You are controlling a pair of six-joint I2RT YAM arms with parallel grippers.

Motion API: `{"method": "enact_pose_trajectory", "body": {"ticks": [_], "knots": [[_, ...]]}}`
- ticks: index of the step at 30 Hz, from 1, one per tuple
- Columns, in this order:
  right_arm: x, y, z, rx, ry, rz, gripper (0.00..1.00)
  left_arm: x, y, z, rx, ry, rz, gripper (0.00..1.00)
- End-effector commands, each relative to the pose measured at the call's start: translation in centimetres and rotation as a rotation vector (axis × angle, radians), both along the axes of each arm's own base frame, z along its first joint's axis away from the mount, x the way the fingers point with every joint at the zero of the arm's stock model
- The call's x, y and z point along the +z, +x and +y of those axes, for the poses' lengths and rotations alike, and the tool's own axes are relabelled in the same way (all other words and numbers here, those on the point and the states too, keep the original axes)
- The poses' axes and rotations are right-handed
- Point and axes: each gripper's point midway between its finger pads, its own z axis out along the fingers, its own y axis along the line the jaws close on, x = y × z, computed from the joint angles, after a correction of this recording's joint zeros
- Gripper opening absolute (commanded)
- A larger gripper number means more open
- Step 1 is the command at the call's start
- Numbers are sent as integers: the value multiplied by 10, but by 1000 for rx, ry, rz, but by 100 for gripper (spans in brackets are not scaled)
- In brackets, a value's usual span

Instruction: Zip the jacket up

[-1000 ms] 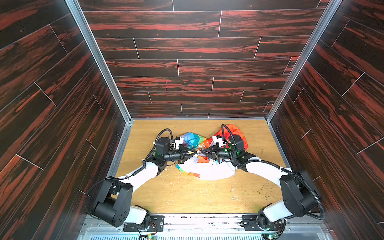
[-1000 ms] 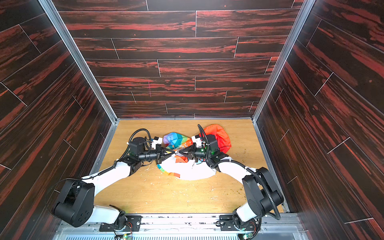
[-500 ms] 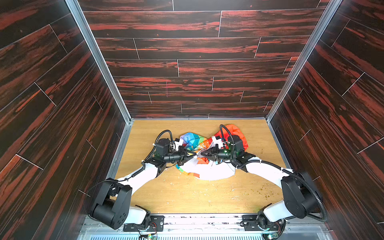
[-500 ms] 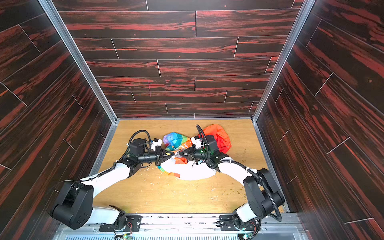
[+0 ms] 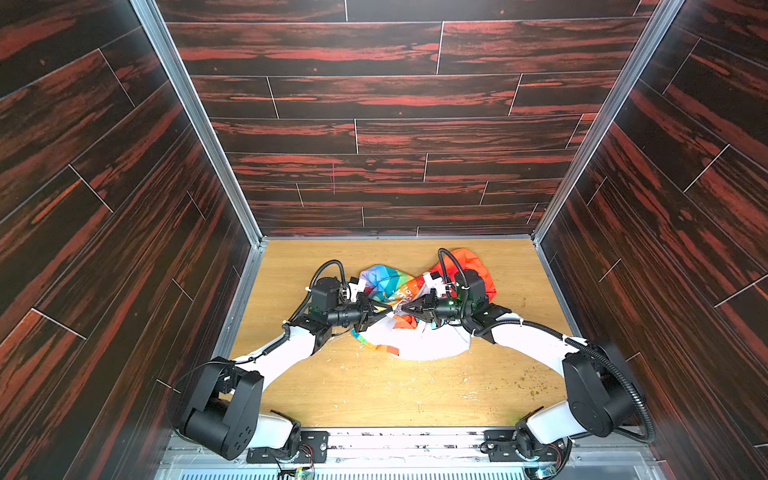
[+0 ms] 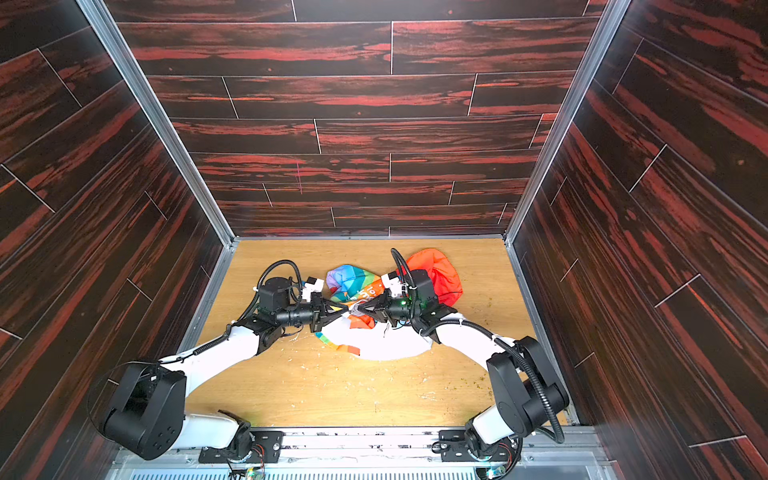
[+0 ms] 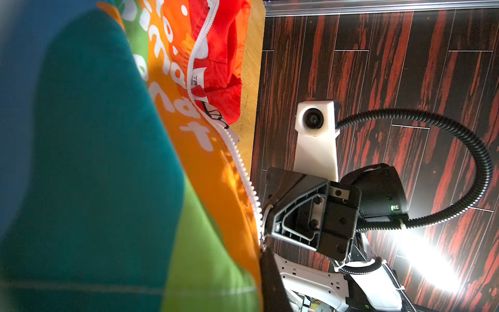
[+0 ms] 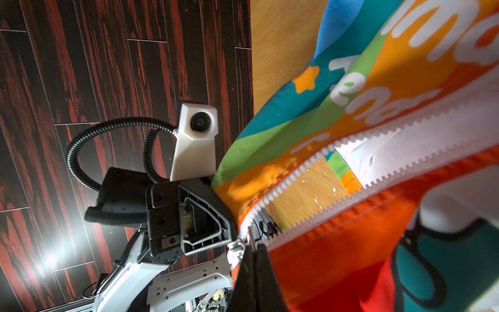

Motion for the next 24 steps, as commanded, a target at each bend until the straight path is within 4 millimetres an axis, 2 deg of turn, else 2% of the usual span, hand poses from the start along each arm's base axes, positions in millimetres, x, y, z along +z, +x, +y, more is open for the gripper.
{"method": "enact_pose_trajectory", "body": {"ticks": [1,7,13,20,24], "knots": [[-26,25,-34,-178,-137,33,0,33,1,15,19,-34,-107,0],[-27,28,-40,-207,-150,24,0,33,-5,17,16,-26,-106,0],[-34,40,-48,-239,-159,35,0,36,-11,21,22,-27,-113,0],[-29,54,-41,-231,-148,21,0,35,-15,22,20,-16,-112,0],[-15,58,-31,-186,-88,-13,0,32,-14,23,20,-8,-105,0]]}}
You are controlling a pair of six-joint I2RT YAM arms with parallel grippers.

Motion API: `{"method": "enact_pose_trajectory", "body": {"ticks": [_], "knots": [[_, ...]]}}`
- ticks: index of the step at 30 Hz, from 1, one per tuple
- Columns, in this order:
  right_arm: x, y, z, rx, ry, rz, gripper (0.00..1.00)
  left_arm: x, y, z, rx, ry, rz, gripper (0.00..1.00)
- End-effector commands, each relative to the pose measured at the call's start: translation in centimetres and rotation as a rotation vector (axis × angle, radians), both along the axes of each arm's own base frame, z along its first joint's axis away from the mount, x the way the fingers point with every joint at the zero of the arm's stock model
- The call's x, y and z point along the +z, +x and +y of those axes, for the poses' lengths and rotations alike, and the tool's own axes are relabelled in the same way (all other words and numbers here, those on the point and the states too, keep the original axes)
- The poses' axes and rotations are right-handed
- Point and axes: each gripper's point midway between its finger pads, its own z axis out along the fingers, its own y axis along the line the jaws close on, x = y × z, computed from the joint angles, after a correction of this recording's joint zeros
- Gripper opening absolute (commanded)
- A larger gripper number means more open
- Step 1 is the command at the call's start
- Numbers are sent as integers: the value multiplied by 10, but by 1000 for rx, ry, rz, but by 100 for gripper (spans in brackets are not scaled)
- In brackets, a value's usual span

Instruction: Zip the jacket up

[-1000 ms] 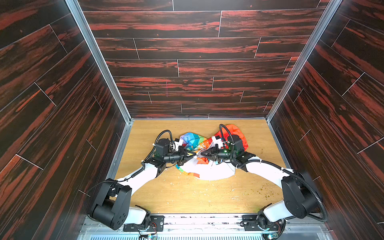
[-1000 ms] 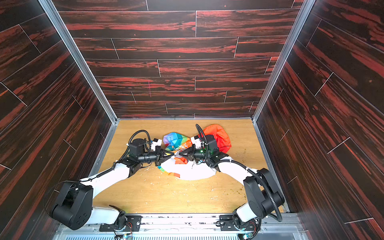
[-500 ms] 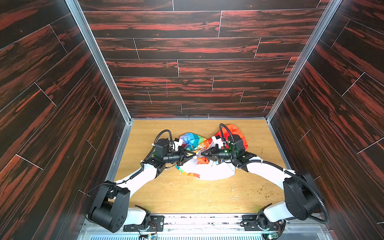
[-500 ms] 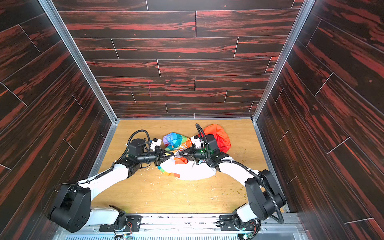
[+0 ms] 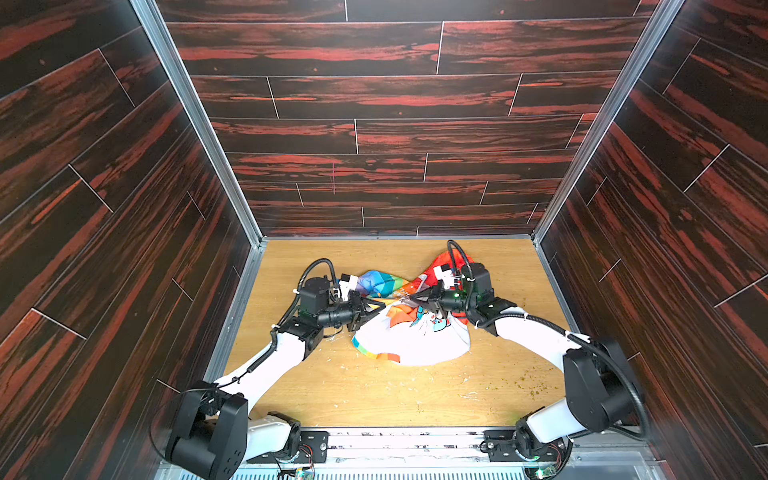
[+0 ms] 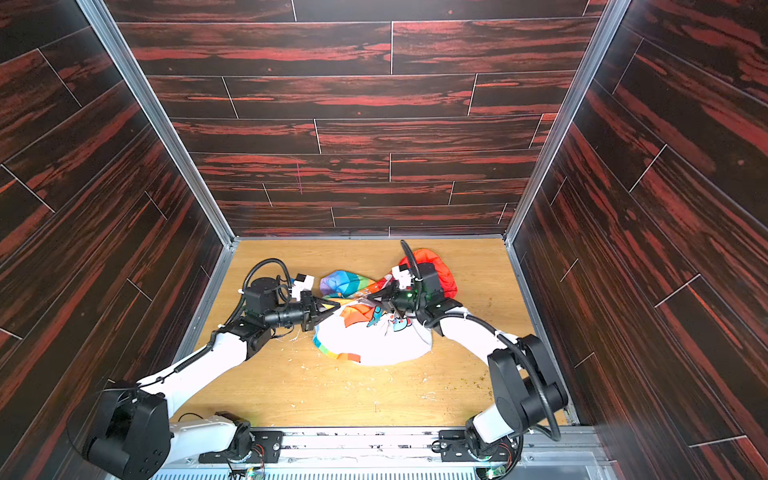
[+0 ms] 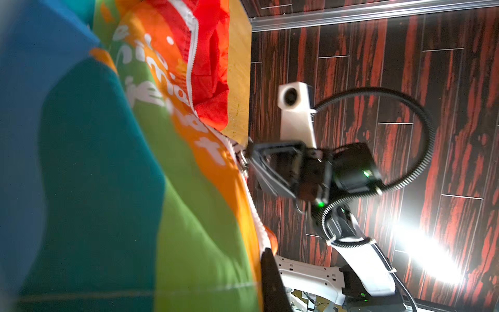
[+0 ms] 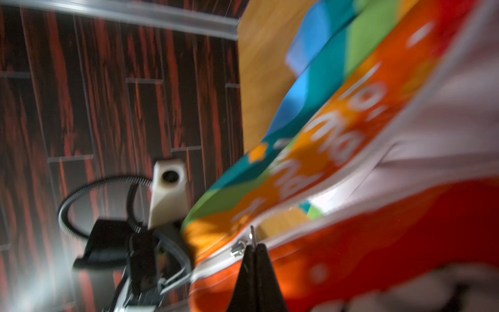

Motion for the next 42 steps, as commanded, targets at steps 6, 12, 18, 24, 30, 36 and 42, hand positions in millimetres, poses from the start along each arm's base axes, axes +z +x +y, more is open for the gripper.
{"method": "enact_pose_trajectory", "body": {"ticks": [6,12,18,24,30,36,42], "knots": [[-19,14,-9,-41,-58,19,0,3,-9,4,-21,8,-18,0],[-24,33,-43,-115,-78,26,0,0,-14,6,-26,25,-11,0],[-14,65,-85,-191,-113,0,0,-4,-13,10,-8,36,-5,0],[0,92,-124,-271,-139,-29,0,-21,-9,25,30,134,28,0],[12,110,-158,-342,-161,-45,0,-29,4,41,80,217,32,0],[21,118,-179,-391,-177,-58,0,-22,30,56,116,284,7,0],[33,122,-187,-400,-198,-89,0,-1,65,61,102,319,-40,0]]}}
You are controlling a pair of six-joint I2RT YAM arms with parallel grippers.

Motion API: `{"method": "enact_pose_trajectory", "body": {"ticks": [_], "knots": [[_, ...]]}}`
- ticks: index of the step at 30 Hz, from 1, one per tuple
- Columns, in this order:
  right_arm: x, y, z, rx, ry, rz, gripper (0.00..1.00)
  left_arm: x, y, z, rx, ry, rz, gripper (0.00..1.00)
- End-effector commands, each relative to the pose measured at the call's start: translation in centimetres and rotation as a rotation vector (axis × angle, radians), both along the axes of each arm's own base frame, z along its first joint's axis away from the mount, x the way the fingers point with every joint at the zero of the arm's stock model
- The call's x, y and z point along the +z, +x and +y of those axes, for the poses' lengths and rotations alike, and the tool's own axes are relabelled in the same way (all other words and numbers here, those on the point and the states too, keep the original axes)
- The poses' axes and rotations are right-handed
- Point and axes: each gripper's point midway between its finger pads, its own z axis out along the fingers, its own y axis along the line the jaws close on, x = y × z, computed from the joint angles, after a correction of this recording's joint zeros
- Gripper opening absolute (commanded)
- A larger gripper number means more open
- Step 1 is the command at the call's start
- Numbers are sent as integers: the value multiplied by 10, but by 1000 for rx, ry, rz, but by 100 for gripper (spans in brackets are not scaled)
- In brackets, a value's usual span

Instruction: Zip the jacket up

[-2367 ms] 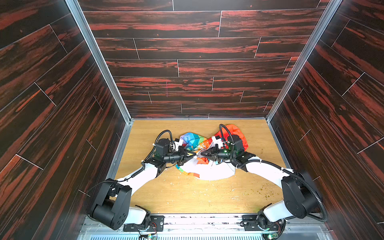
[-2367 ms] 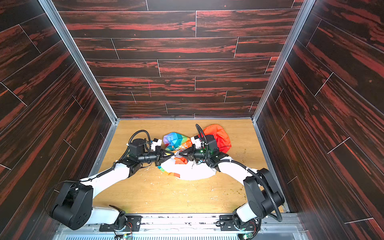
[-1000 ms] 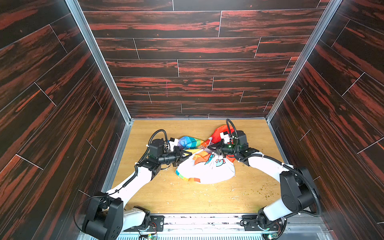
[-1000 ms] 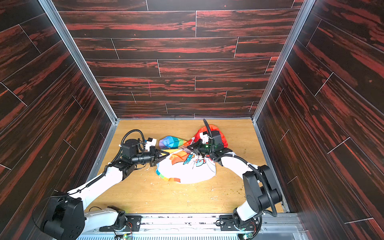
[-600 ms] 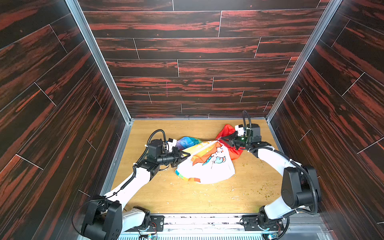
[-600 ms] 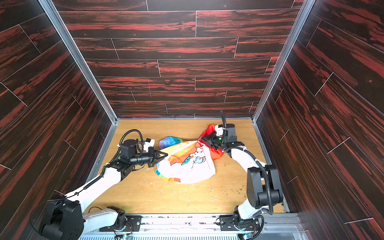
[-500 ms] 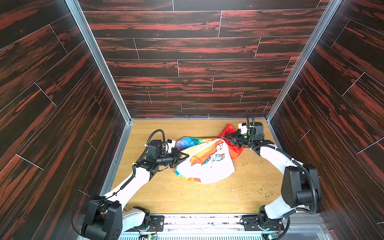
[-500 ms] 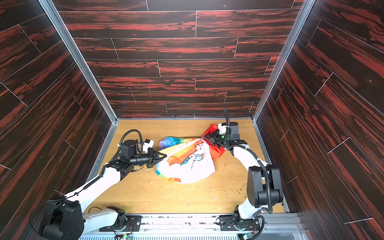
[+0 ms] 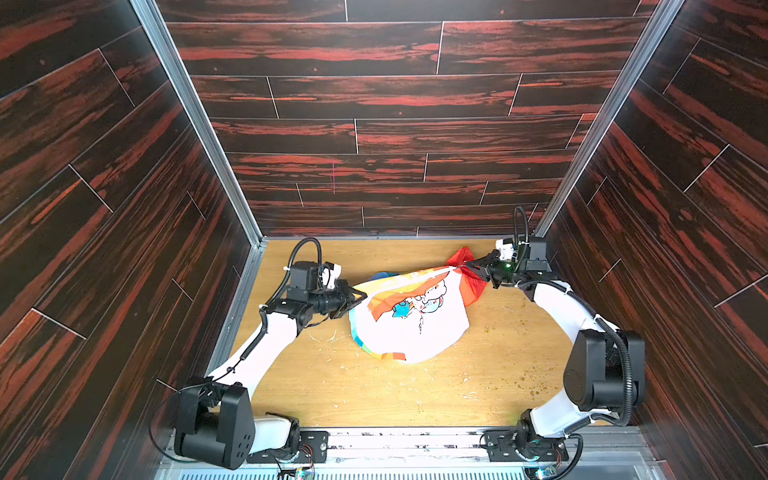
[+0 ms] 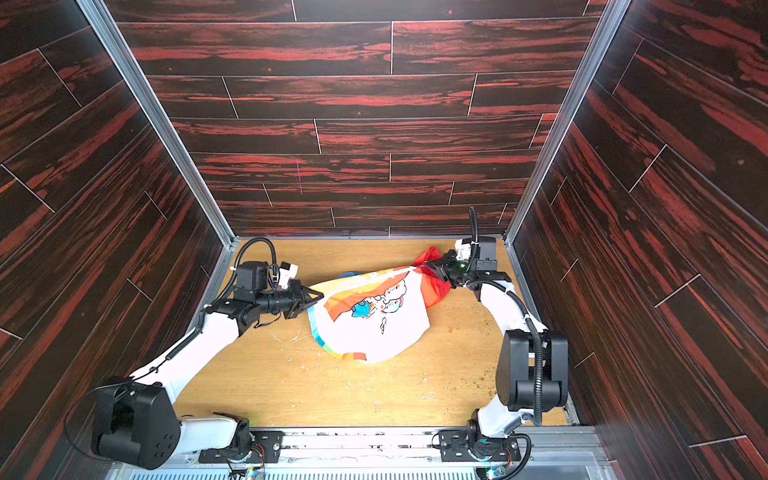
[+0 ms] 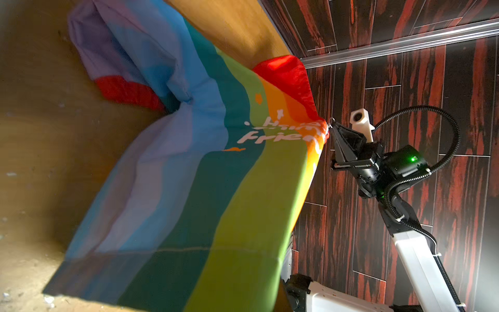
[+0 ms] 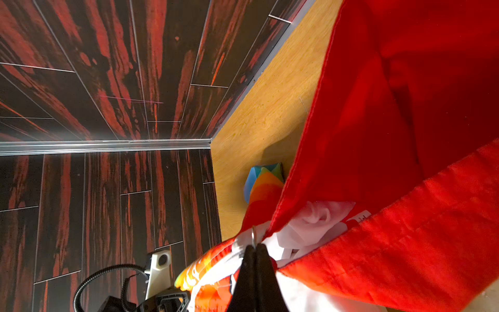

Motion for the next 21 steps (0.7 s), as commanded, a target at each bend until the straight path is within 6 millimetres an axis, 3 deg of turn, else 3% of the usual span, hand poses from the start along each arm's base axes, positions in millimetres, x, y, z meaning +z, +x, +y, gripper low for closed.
{"method": "enact_pose_trajectory", "body": {"ticks": [1,3,4,5,6,7,8,9,10,13,17,21], "knots": [[8,16,-21,-58,-64,-38,0,16,27,10,-10,65,-43,0],[14,14,-16,-10,-59,-63,0,21,34,9,-26,78,-40,0],[16,13,-15,15,-71,-65,0,22,36,10,-29,95,-31,14],[15,12,-16,21,-92,-58,15,21,37,13,-23,126,-24,27],[15,9,-18,25,-124,-58,32,22,36,18,-11,166,-20,50],[16,6,-22,25,-165,-65,45,24,35,23,5,198,-26,83],[18,3,-27,16,-203,-74,55,25,34,28,28,223,-33,99],[18,-2,-33,9,-244,-75,74,26,35,35,69,262,-44,99],[19,-5,-40,-1,-274,-74,80,28,36,42,105,290,-56,99],[20,-20,-67,-55,-371,-54,81,34,16,70,195,418,-56,100],[40,-37,-109,-188,-561,-83,81,79,7,111,443,496,-292,99],[71,-51,-152,-386,-749,-113,81,124,-18,146,659,513,-504,100]]}}
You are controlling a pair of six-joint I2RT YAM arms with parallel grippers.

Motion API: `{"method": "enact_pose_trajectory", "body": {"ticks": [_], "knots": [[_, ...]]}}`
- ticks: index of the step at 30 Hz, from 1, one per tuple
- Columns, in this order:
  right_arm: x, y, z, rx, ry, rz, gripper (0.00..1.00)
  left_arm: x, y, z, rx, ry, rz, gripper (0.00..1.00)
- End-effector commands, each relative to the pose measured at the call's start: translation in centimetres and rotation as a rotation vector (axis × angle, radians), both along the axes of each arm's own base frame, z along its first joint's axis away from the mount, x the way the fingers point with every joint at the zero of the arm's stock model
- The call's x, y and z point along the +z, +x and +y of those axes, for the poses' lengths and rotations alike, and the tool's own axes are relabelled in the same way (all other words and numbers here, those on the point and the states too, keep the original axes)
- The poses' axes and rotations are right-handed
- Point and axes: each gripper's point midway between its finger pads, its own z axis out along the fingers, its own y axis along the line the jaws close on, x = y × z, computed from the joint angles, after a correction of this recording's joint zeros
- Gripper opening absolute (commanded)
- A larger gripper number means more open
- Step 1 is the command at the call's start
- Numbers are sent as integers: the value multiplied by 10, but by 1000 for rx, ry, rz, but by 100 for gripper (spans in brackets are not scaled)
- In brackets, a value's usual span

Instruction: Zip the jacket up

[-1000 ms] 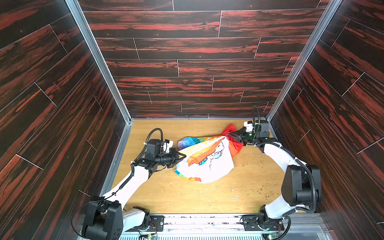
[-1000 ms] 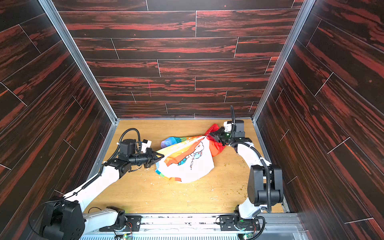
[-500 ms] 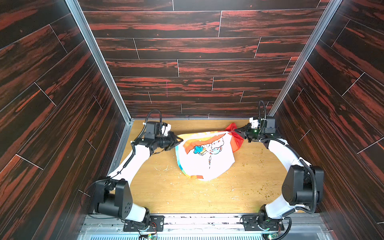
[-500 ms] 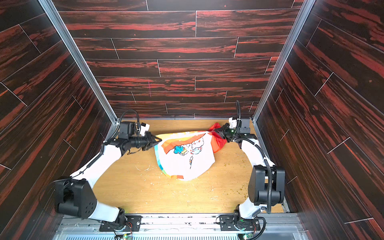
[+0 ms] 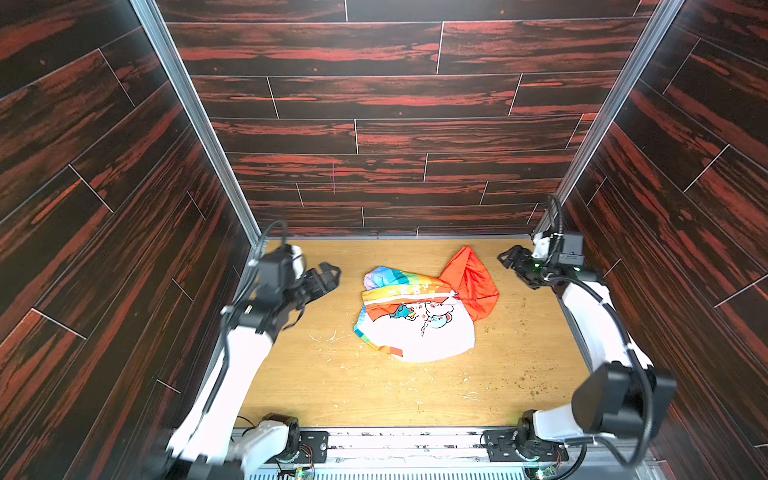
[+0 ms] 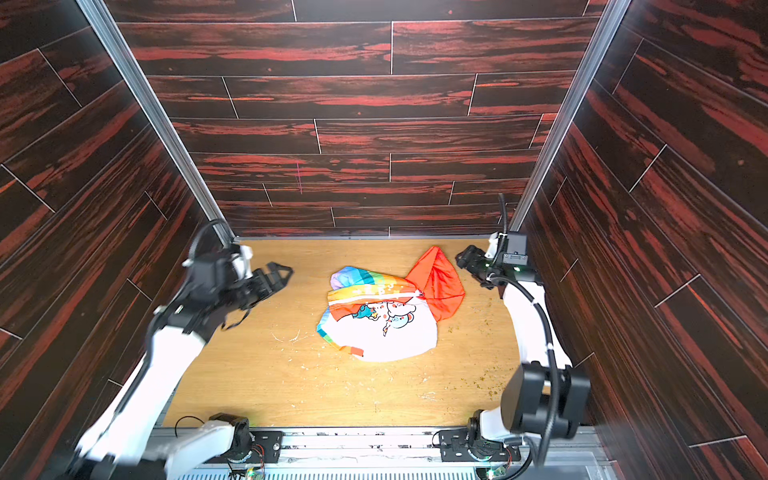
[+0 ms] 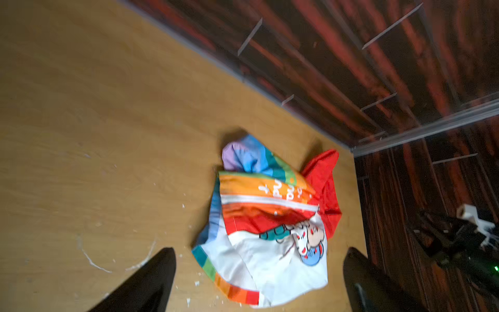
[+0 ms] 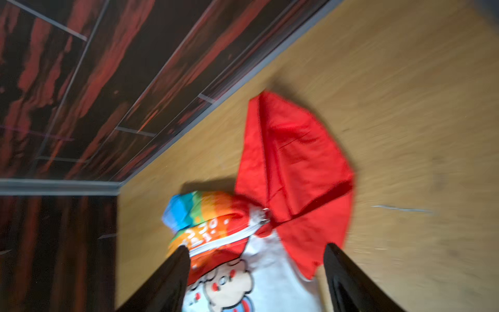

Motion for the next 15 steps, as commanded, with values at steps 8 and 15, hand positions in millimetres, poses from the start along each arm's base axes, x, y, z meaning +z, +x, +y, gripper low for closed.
{"method": "enact_pose_trajectory", "body": {"ticks": [8,15], "knots": [[83,-36,-70,-378,-267,-458,97,46,-32,79,379,181,-414,99],[21,-38,-107,-496,-523,-437,99,-43,-5,123,533,578,-163,100]]}}
